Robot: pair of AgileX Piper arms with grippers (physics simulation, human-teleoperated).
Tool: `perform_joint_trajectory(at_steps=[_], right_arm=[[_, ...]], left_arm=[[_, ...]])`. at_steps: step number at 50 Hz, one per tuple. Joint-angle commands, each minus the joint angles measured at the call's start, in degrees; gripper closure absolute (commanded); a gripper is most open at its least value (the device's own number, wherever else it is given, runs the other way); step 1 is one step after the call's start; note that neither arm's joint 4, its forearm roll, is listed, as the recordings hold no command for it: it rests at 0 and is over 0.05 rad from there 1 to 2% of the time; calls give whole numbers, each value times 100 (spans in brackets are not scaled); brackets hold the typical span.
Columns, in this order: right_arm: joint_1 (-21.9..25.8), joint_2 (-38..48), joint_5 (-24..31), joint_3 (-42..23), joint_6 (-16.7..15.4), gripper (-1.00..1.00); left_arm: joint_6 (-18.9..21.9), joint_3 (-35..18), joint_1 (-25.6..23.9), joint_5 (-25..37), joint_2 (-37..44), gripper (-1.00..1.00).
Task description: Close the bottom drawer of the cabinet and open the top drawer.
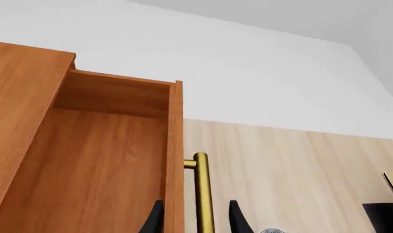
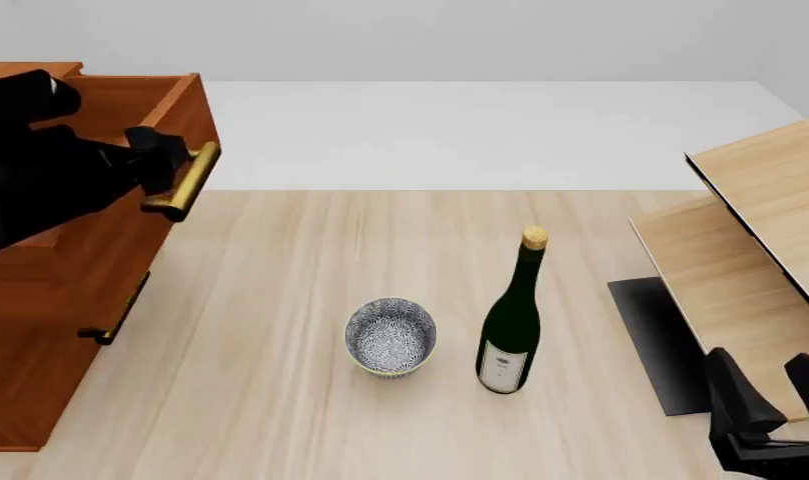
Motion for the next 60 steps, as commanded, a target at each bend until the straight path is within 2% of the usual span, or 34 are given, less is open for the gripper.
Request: perform_joint_trajectory(at_steps=[1,60], right_arm=[[-15,60,-52,-7,9,-100],[-80,96,-89,-2,67,-100]], left_arm=[[347,535,-186,-66,910,-100],[48,469,-690,-333,1301,-100]])
